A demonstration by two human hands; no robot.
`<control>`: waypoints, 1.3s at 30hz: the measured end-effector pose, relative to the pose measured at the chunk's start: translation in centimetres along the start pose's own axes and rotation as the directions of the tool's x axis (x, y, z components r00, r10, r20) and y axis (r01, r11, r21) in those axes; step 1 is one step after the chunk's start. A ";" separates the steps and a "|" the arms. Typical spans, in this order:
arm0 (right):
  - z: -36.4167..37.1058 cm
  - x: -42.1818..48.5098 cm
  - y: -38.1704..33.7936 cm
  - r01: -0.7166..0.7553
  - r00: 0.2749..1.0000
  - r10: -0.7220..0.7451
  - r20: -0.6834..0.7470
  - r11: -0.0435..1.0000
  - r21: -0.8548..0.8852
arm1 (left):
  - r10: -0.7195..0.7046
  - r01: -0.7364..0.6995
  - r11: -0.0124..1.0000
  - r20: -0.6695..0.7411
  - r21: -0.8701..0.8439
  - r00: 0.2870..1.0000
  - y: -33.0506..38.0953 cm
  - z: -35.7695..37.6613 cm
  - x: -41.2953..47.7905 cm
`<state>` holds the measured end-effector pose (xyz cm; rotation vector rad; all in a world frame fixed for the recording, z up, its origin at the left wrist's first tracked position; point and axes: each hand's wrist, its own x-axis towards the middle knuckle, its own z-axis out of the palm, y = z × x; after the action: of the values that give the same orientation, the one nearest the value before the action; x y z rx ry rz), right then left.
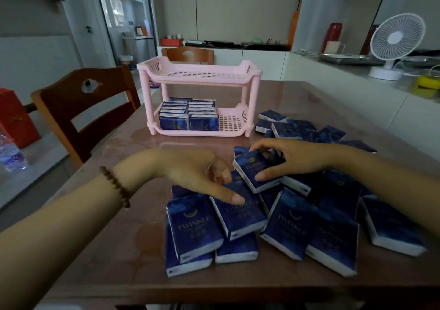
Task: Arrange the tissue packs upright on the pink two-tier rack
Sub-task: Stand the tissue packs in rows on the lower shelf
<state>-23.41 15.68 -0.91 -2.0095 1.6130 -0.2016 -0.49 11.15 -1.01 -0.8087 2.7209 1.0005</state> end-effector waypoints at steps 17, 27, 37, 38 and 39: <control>-0.1 1.6 -0.1 0.286 0.908 -0.004 -0.420 0.739 0.610 | -0.253 -0.130 0.674 -0.392 -0.727 0.885 -3.1 -0.9 1.5; 0.8 5.8 -0.7 0.284 0.891 0.021 -0.453 0.753 0.594 | -0.221 -0.120 0.814 -0.494 -0.568 0.841 -2.0 -1.1 3.6; -0.5 7.3 0.2 0.432 0.850 -0.090 -0.519 0.683 0.589 | -0.218 -0.213 0.781 -0.576 -0.586 0.788 -3.1 -3.8 5.0; -0.5 7.5 0.5 0.444 0.833 -0.057 -0.550 0.663 0.603 | -0.187 -0.224 0.805 -0.594 -0.549 0.782 -3.3 -3.8 5.3; -0.6 7.9 0.9 0.440 0.825 -0.027 -0.565 0.657 0.612 | -0.138 -0.225 0.838 -0.593 -0.497 0.794 -3.6 -3.7 5.7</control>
<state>-22.26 7.95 -2.59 -1.5542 1.1978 -1.3753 -3.24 4.04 -1.90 -1.3746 2.9795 1.8747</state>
